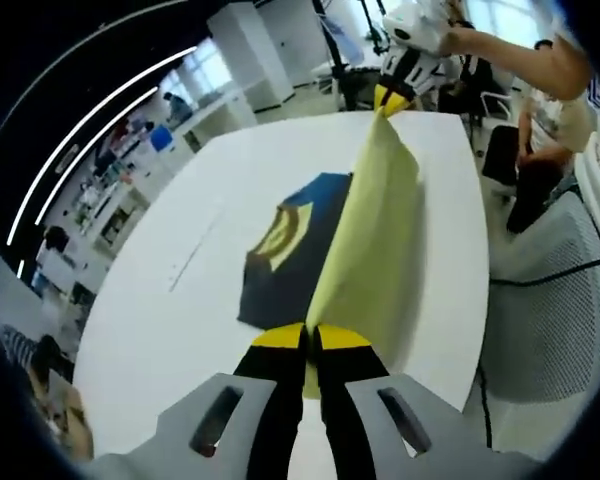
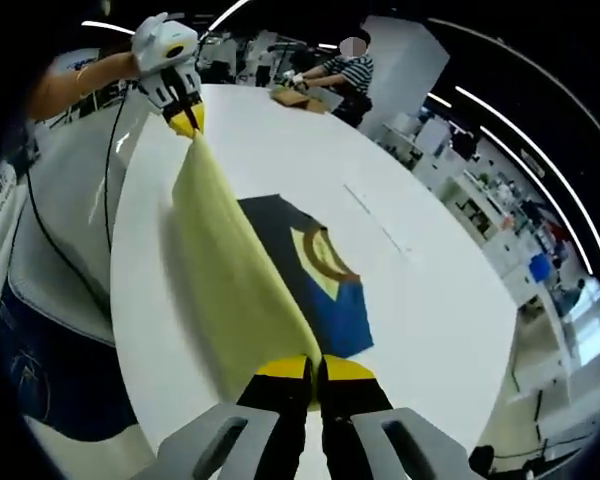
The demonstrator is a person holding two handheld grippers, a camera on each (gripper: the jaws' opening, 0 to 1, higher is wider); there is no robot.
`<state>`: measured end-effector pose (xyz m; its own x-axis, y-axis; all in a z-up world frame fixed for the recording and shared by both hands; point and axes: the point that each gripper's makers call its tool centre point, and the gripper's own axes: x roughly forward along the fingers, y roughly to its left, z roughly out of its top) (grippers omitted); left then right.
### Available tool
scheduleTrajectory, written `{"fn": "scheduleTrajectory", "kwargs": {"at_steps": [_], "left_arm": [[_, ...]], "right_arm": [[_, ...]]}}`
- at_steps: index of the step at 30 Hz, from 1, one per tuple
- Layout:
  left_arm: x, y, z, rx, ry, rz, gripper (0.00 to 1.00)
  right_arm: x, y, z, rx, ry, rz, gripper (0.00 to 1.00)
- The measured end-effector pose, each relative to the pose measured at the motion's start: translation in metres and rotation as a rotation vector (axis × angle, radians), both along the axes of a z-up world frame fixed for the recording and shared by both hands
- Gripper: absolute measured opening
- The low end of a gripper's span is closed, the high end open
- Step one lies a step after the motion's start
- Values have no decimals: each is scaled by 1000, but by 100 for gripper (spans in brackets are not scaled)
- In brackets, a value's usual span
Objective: Fold the garment on the visible template until the final outline fits inside the template.
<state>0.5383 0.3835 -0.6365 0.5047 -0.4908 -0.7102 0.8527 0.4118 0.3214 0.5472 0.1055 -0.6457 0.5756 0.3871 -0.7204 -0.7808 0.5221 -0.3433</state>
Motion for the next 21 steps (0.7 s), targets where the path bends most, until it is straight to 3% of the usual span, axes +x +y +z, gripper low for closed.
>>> {"fn": "scheduleTrajectory", "kwargs": {"at_steps": [8,21], "left_arm": [[19,1,7,-11,-50,28,1],[48,3,17,9,-130,67,1]], "right_arm": [[20,-2,9,87,-20,-86,0],[47,-1,19,93,-81,-111,0]]}}
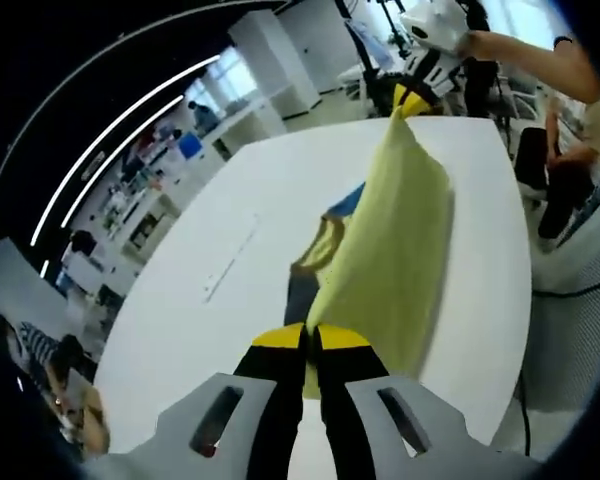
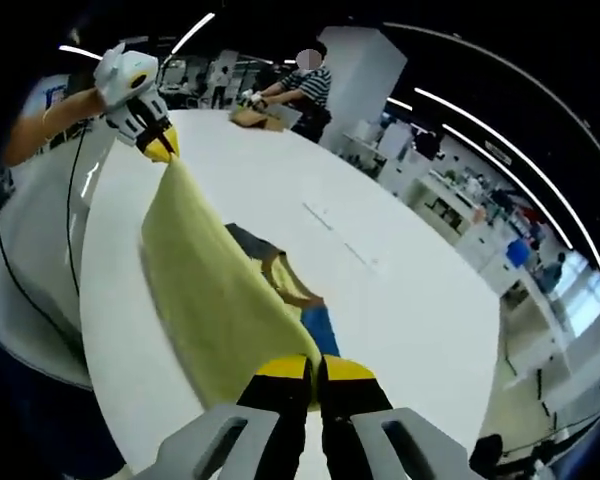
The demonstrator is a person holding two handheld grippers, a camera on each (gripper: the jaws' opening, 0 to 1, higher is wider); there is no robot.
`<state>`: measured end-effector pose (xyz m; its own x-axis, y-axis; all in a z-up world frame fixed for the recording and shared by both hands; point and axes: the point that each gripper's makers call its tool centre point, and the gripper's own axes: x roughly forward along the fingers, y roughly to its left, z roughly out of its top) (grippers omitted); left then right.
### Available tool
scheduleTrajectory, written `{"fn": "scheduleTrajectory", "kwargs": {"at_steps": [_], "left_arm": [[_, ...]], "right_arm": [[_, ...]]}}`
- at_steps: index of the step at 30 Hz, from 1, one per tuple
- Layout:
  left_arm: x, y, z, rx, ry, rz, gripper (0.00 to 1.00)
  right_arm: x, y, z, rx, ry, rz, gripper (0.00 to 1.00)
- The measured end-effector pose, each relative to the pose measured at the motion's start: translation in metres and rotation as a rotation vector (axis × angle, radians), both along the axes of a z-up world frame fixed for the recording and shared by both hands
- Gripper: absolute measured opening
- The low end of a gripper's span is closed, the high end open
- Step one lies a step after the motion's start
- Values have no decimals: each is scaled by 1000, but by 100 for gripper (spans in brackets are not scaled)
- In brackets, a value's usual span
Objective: Fold the garment on the visible template until the final outline fits inside the template.
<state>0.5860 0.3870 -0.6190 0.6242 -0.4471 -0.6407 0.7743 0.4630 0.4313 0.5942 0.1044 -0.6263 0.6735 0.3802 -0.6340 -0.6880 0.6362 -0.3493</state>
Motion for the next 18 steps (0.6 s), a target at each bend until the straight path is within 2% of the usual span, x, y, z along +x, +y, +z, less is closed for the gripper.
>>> {"fn": "scheduleTrajectory", "kwargs": {"at_steps": [11,18], "left_arm": [[24,-5,7,-18,-68,34,1],[38,-5,2,7,-90,44,1]], "right_arm": [[25,-4,4,-11,-54,-35,0],[34,-2,-1,-40,-71,-44,0]]}}
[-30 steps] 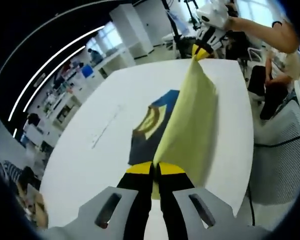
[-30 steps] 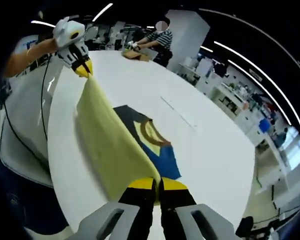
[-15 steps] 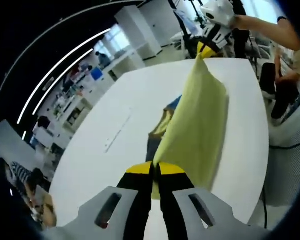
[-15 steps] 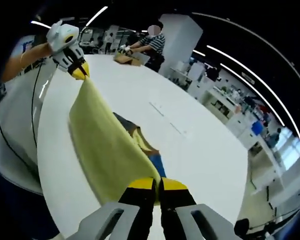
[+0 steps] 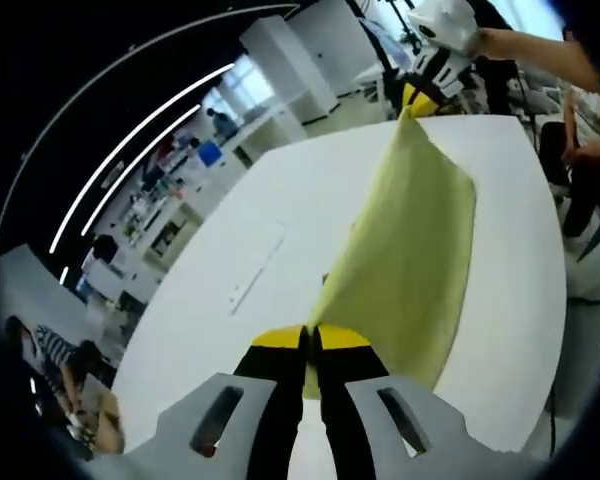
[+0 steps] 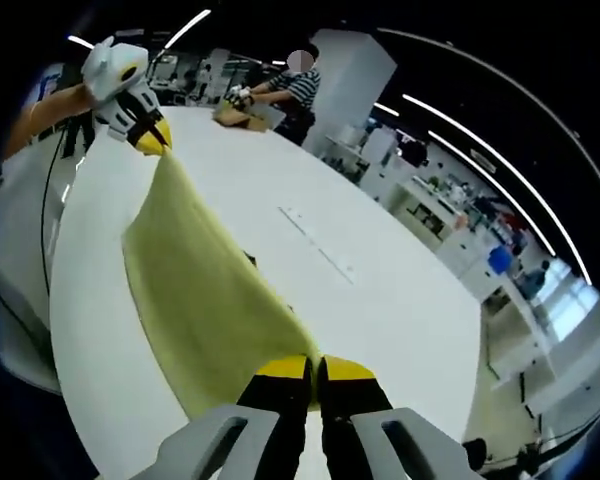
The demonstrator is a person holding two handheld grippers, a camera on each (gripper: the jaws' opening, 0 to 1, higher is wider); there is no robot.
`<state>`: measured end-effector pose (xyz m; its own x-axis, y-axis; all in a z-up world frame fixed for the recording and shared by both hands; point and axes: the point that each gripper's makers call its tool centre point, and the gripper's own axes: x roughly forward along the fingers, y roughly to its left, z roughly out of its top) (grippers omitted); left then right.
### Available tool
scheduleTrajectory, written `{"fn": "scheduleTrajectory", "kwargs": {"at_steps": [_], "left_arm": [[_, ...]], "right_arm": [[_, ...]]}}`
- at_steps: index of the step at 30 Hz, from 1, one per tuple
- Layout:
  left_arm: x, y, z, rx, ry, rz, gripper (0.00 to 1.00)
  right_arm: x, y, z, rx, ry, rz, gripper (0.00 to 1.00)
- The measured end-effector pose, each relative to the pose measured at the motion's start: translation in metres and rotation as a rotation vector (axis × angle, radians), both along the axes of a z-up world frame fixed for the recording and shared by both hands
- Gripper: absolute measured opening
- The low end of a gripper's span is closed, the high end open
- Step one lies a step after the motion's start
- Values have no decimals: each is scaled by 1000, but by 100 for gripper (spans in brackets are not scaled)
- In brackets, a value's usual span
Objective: Fold the garment on the visible template until the final outline fits inside the template.
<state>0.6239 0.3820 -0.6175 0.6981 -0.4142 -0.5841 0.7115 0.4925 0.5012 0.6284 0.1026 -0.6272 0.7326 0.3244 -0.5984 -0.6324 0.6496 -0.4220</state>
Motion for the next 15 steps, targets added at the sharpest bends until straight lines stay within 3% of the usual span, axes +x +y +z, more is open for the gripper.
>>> {"fn": "scheduleTrajectory", "kwargs": {"at_steps": [6,9,15], "left_arm": [[14,1,-12,-18,23,18,1],[19,0,-21,-61,54,31,1],[27,0,-38,-51,66,29,1]], "right_arm": [[12,-1,-12,-25,1,-10,0],[17,-2,-20,-23,15,-20,0],[29,-2,-36,-3,47,-24,0]]}}
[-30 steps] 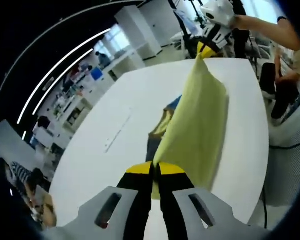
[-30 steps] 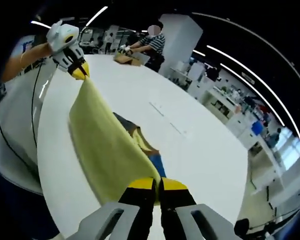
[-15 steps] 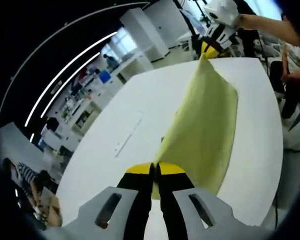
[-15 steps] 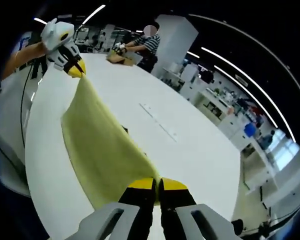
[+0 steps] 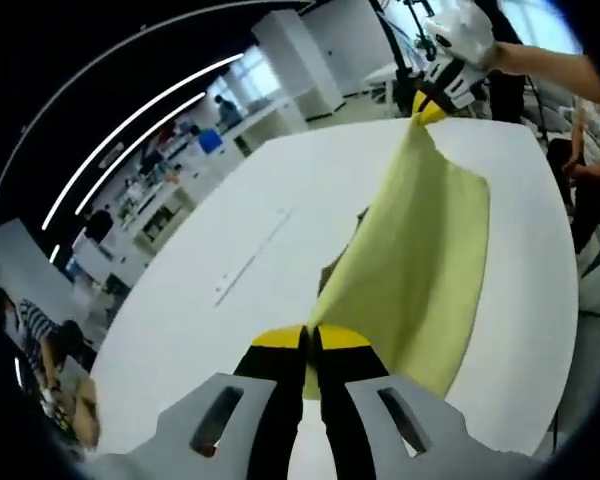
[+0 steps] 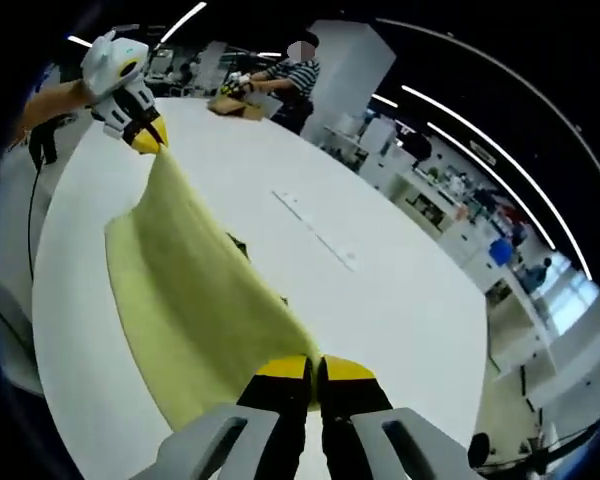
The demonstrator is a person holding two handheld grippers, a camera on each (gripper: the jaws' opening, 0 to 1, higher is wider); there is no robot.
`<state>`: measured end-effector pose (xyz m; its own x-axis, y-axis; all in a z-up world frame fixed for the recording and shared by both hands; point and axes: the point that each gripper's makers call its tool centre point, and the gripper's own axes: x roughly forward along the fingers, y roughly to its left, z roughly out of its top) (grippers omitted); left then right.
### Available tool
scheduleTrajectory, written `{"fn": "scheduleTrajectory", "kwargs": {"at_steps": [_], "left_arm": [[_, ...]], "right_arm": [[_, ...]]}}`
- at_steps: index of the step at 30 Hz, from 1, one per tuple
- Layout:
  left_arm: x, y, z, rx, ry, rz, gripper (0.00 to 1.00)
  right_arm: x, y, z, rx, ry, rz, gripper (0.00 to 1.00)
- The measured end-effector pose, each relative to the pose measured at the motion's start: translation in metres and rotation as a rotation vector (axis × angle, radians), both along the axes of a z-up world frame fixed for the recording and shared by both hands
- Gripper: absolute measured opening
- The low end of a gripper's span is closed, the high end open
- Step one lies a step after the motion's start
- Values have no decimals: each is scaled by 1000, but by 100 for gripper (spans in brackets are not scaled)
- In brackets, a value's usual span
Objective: Fold the garment on the visible template until the final outline fits inside the template.
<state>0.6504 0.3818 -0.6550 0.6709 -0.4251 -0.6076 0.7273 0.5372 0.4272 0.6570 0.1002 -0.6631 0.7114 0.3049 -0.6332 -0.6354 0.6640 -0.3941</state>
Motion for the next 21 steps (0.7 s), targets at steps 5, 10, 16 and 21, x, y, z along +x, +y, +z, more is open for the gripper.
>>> {"fn": "scheduleTrajectory", "kwargs": {"at_steps": [5,10,16,21], "left_arm": [[14,-2,-14,6,8,7,1],[26,-3,-24,-16,27,29,1],[37,-2,-44,8,47,21,1],[43,0,-60,31,66,23,1]], "right_arm": [[11,-1,-18,-2,35,-12,0],[24,-5,-33,29,71,-43,0],[36,-5,-48,46,106,-40,0],[42,-6,-63,48,132,-36,0]]}}
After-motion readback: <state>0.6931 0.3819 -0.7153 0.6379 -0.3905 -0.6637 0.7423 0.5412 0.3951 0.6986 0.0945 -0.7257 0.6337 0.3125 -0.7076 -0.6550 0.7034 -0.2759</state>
